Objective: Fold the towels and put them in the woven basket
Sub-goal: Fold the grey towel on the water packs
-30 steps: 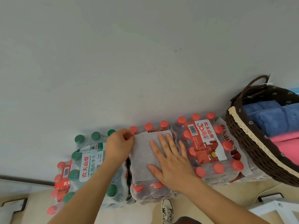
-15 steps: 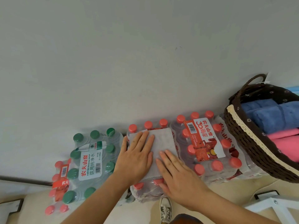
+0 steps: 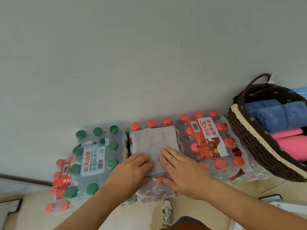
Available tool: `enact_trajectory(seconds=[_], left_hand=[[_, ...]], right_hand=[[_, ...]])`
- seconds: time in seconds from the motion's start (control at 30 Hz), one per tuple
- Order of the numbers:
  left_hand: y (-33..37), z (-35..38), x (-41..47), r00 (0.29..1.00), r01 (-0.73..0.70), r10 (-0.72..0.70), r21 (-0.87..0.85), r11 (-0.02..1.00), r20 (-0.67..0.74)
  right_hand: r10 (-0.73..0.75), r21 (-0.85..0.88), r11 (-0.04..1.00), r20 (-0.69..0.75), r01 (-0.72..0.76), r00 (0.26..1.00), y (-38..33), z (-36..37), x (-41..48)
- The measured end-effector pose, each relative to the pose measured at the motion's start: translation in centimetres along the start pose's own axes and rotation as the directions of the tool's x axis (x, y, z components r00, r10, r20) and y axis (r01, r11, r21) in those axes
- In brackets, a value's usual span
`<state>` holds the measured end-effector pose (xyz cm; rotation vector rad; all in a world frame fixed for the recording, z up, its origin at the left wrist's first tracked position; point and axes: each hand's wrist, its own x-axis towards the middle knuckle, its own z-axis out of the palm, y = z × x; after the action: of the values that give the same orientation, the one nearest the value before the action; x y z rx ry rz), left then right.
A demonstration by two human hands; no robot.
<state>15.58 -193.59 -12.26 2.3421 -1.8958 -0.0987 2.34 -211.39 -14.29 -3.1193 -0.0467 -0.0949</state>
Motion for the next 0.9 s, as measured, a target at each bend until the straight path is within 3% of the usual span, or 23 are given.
enact_trajectory(seconds=[0.23,0.4,0.5,0.63,0.7,0.77,0.9], left_hand=[[0.7,0.0,1.3,1.0,0.021,-0.021,0.076,0.997,0.003],[-0.8,-2.4,2.9,0.95,0.311,-0.308,-0.239,0.92,0.052],[-0.4,-2.7,2.1,0.967,0.253,-0.246,-0.28,0.926,0.061],[1.9,-0.9,0.8,0.989,0.149,-0.149,-0.06,0.987,0.007],[2.0,-0.7,1.3,0.979,0.187,-0.193,-0.086,0.979,-0.067],[1.1,-1.8,2.1,0.936,0.329,-0.35,-0.277,0.903,-0.026],[-1.6,-2.6,2.7,0.804,0.531,-0.578,-0.609,0.589,0.142]], right_hand=[[-0.003,0.032,0.999,-0.003,0.003,1.0,-0.3,-0.6,0.3],[-0.005,0.059,0.998,-0.1,0.011,0.995,0.1,-0.9,0.7],[-0.039,0.047,0.998,-0.121,0.045,0.992,0.5,-0.9,0.6],[-0.038,0.095,0.995,0.033,0.035,0.999,1.6,-2.8,1.7],[-0.041,0.199,0.98,0.125,0.016,0.991,2.5,-3.9,2.7],[-0.017,0.344,0.937,0.192,-0.051,0.981,3.5,-4.8,3.4],[0.119,0.508,0.834,0.213,-0.214,0.97,4.7,-5.2,4.5]])
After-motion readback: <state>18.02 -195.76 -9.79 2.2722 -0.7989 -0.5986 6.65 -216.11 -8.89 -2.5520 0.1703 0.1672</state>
